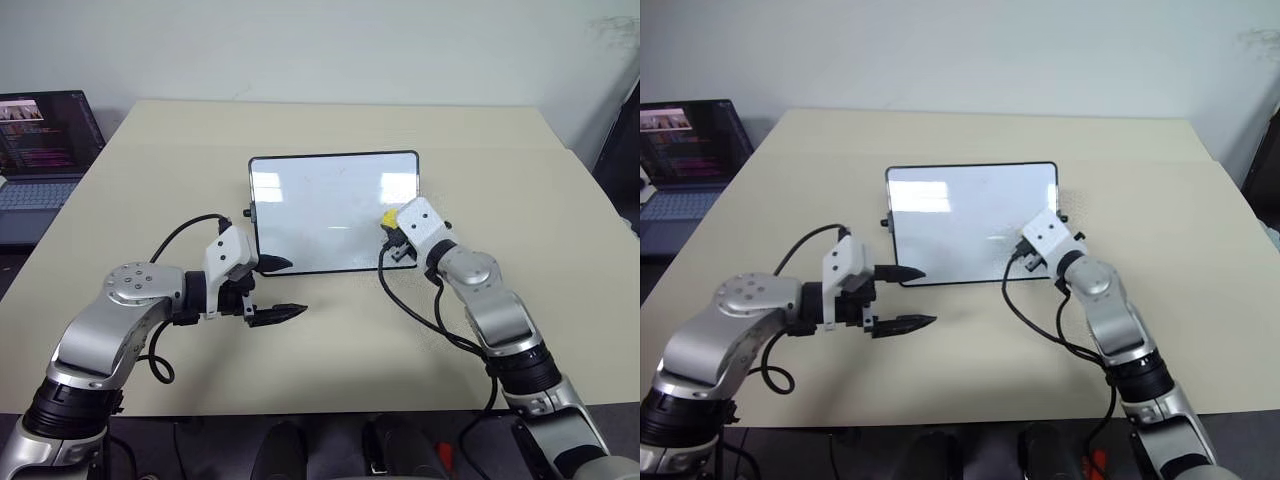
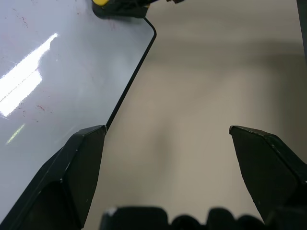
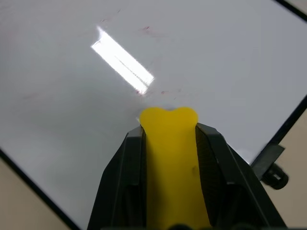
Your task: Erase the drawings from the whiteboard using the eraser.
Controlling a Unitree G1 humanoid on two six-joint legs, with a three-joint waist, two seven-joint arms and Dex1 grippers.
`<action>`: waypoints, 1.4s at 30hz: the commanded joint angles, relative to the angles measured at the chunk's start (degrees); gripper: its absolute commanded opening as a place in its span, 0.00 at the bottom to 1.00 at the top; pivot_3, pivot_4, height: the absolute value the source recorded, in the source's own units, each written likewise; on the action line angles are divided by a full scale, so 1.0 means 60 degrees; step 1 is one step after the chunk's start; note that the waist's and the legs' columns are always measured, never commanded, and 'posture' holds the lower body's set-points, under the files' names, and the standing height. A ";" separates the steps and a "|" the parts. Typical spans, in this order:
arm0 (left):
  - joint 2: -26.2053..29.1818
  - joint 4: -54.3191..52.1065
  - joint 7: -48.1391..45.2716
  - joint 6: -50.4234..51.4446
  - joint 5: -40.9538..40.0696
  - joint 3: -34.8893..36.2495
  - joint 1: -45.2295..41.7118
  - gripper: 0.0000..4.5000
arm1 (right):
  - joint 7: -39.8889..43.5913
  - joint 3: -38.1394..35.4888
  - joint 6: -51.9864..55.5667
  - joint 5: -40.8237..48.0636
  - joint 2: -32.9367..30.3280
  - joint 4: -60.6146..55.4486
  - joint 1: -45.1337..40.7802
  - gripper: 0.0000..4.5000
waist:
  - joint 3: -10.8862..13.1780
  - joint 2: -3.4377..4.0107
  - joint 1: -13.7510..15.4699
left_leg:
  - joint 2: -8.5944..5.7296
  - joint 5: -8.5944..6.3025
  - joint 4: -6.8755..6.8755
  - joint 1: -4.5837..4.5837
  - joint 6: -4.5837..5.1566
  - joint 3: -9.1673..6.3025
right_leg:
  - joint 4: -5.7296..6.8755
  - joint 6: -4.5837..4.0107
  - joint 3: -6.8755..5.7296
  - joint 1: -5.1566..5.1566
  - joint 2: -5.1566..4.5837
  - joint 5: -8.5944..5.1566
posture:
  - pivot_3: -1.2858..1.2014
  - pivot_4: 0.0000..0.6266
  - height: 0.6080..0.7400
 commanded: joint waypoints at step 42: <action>-0.2272 0.1296 -0.0808 -0.2105 0.1202 -0.2505 -0.2714 1.00 | -0.1972 -0.4428 0.2247 0.1452 0.1269 -0.3285 0.3662 0.24 | -0.0003 0.0002 -0.0029 | -0.0016 0.0001 0.0002 0.0008 -0.0001 0.0008 | 0.0011 0.0038 0.0010 0.0011 0.0010 -0.0020 | 0.52 0.24 1.00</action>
